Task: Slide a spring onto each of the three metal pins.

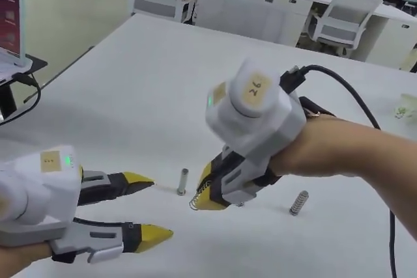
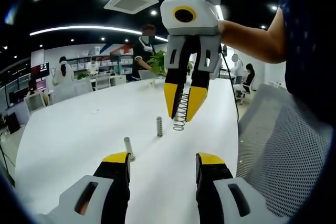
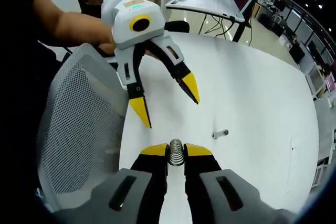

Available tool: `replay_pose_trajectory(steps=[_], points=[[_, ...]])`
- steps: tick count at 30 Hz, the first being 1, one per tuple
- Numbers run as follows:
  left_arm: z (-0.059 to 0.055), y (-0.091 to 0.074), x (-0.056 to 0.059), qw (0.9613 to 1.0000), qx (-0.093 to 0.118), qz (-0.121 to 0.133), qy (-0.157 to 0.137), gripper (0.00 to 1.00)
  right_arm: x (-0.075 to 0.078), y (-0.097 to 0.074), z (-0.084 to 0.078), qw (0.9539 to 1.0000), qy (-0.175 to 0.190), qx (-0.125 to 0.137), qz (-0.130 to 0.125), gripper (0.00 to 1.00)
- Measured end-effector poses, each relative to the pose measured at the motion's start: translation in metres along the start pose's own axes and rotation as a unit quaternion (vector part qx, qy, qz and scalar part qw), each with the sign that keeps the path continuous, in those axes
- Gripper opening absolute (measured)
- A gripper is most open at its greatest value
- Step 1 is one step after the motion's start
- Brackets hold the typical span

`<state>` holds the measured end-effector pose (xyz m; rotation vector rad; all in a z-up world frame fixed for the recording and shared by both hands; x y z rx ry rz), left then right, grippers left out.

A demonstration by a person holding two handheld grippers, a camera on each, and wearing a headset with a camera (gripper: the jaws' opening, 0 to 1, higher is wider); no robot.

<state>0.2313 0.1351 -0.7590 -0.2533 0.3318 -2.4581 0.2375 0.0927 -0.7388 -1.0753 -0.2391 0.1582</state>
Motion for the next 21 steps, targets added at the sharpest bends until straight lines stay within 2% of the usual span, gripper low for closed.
replay_pose_trajectory(steps=[12,21], points=[[-0.005,-0.006,-0.011,0.9998,0.001,0.019,-0.007,0.53,0.023,-0.008,-0.001,0.9999,0.004,0.0,-0.013,0.09],[-0.01,-0.005,-0.009,0.9998,-0.002,0.017,-0.01,0.58,0.046,-0.011,-0.005,0.9996,0.007,-0.015,-0.022,0.09]])
Point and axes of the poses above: the centre of the closed fingertips' face, and the gripper's own axes: y roughly forward along the fingers, x roughly to its right, z roughly out of its top, the point moved 1 cm from there along -y, roughly backward along the fingers, and after that the axes turned 8 degrees about -y, right-handed, at the moved point
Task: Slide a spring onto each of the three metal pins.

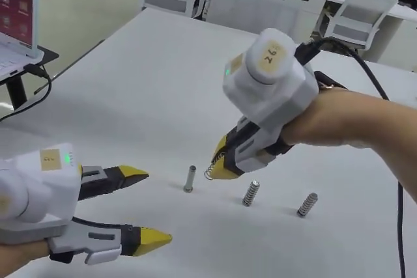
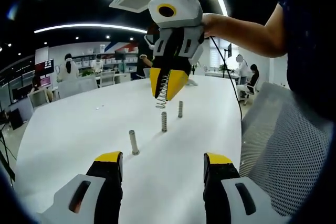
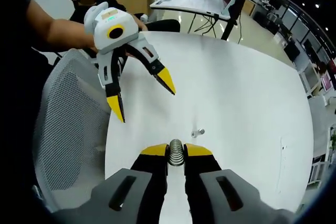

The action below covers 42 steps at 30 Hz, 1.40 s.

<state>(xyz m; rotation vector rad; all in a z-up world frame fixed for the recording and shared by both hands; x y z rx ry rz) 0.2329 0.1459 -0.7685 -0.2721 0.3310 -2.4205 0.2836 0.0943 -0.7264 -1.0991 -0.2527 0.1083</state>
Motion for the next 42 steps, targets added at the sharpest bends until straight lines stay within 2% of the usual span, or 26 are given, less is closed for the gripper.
replay_pose_trajectory(steps=[8,20,35,42], points=[[0.001,-0.001,0.001,1.0,0.002,0.0,0.0,0.59,0.012,0.004,0.004,1.0,-0.004,-0.004,-0.002,0.09],[-0.001,-0.005,-0.003,0.9999,0.006,0.008,-0.004,0.63,0.027,0.031,0.002,0.9995,-0.003,-0.031,0.009,0.09],[-0.007,-0.009,-0.011,0.9999,0.004,0.014,-0.002,0.66,0.037,0.056,-0.005,0.9984,0.002,-0.053,0.019,0.09],[-0.006,-0.008,-0.011,0.9999,0.005,0.013,-0.003,0.66,0.039,0.06,-0.007,0.9979,0.004,-0.059,0.024,0.09]])
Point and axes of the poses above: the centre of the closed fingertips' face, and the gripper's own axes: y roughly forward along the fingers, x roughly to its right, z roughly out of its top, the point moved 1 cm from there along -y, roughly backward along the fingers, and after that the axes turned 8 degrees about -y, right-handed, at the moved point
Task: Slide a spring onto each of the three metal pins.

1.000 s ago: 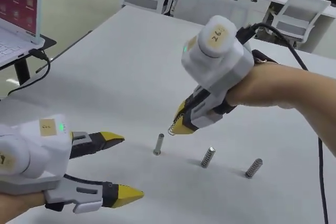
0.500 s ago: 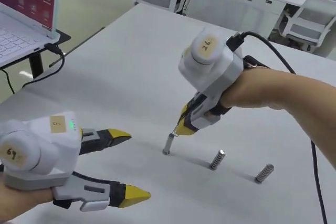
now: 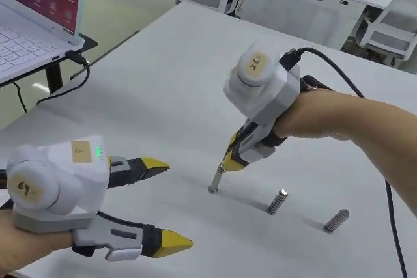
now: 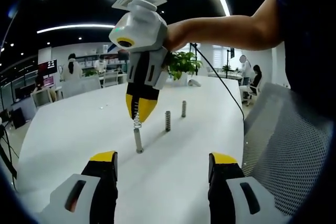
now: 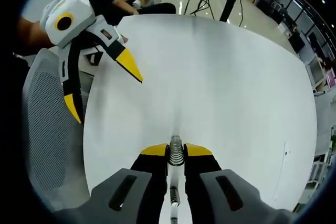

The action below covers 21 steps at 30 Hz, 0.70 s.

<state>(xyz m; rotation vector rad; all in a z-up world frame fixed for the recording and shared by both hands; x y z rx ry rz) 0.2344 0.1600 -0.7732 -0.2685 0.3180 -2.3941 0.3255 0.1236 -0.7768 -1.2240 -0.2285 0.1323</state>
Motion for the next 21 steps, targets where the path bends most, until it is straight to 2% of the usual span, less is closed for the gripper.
replay_pose_trajectory(steps=[21], points=[[-0.004,-0.002,-0.004,1.0,0.0,0.003,-0.009,0.64,0.004,0.017,-0.007,0.9997,0.003,-0.02,0.014,0.09]])
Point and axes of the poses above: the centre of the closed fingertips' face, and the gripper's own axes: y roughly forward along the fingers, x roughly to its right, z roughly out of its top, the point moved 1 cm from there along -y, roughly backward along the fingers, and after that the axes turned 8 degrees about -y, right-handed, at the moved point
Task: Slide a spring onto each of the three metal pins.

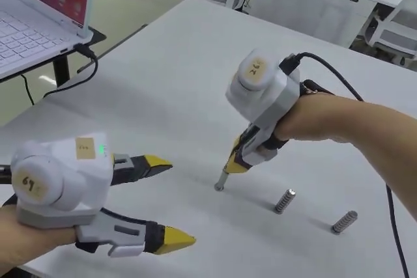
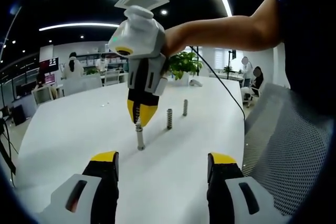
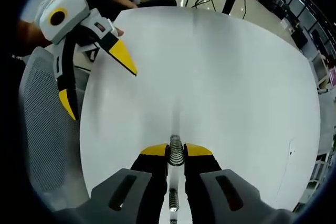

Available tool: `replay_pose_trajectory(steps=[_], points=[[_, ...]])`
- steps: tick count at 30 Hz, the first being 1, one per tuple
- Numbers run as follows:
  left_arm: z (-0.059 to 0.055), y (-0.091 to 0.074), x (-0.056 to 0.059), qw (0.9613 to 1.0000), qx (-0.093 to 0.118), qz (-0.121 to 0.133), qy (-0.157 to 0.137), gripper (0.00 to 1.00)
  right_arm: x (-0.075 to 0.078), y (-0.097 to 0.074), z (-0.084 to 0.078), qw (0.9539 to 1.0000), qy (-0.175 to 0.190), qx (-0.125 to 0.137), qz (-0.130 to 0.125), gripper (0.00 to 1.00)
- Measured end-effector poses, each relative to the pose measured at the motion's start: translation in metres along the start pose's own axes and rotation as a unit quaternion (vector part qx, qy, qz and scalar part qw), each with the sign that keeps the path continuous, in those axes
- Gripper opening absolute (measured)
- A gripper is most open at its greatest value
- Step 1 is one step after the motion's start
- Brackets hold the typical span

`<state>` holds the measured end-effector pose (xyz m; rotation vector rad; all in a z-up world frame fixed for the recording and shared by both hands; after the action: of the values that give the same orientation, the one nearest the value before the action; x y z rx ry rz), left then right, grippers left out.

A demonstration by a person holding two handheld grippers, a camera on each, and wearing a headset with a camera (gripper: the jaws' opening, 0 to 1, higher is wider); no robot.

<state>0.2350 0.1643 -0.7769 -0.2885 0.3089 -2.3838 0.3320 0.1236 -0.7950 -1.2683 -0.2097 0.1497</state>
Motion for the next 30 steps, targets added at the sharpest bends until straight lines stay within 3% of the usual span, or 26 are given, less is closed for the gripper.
replay_pose_trajectory(steps=[16,30], points=[[-0.003,0.001,0.0,1.0,-0.003,-0.001,-0.003,0.63,-0.007,0.027,-0.006,0.9993,-0.01,-0.033,0.015,0.09],[-0.004,0.001,-0.002,1.0,-0.003,0.0,-0.005,0.62,-0.008,0.041,-0.006,0.9994,-0.006,-0.03,0.016,0.09]])
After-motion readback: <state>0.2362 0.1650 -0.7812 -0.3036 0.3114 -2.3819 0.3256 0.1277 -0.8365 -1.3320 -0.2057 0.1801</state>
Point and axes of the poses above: the centre of the closed fingertips' face, and the gripper's own axes: y roughly forward along the fingers, x roughly to its right, z roughly out of its top, the point moved 1 cm from there along -y, roughly backward along the fingers, and after that the axes turned 8 degrees about -y, right-handed, at the moved point
